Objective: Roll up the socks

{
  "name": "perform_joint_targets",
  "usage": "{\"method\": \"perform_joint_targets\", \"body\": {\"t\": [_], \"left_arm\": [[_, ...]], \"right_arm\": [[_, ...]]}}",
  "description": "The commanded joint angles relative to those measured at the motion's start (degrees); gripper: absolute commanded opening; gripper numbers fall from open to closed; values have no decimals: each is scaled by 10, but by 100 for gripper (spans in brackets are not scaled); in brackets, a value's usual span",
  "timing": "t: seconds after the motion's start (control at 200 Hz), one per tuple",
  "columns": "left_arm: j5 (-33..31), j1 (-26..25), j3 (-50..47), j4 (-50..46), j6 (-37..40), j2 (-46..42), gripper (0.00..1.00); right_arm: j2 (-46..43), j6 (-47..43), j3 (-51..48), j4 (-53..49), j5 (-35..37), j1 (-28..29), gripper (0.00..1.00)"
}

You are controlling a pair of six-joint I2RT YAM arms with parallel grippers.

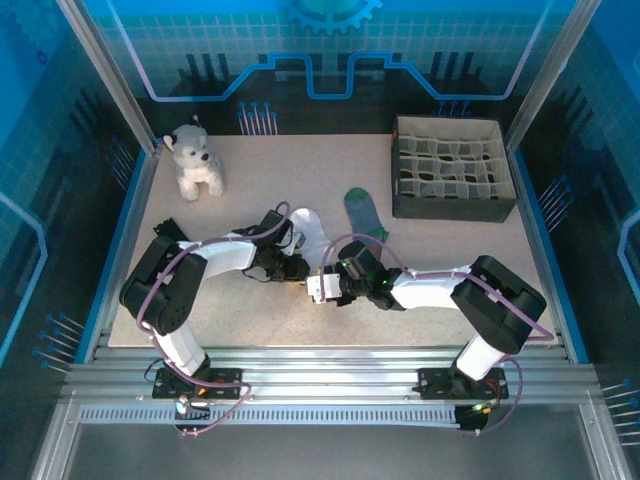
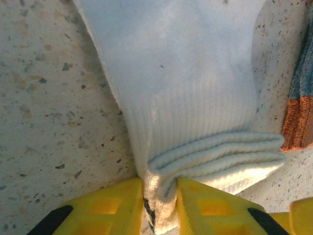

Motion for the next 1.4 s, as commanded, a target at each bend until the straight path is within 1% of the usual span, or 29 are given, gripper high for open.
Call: {"method": "perform_joint_targets", "body": {"t": [0.0, 0.22, 0.625, 0.82, 1.001, 1.041, 1.081, 1.231, 1.316, 1.396], "left_arm": [[5, -3, -5, -29, 8, 30, 23], [6, -3, -4, -33, 10, 31, 23], [18, -2, 0, -41, 19, 33, 23], [25, -2, 4, -52, 28, 34, 23], [29, -1, 4, -56, 35, 33, 22], [30, -1, 4, -56, 36, 32, 22], [31, -1, 2, -55, 37, 31, 22], [35, 0, -4, -54, 41, 27, 22], [37, 4, -11, -48, 40, 22, 22], [41, 7, -19, -42, 37, 19, 22]], "right_arm": [[13, -43, 20, -60, 4, 6, 38], [41, -60, 47, -90, 17, 5, 38], [78, -75, 68, -93, 65, 5, 37], [95, -78, 81, -95, 102, 4, 36], [114, -64, 105, -122, 144, 4, 35], [117, -59, 118, -130, 148, 3, 34], [119, -55, 126, -139, 148, 4, 30], [122, -37, 146, -175, 147, 5, 10], [125, -26, 159, -206, 146, 5, 4], [120, -25, 158, -213, 138, 5, 0]]}}
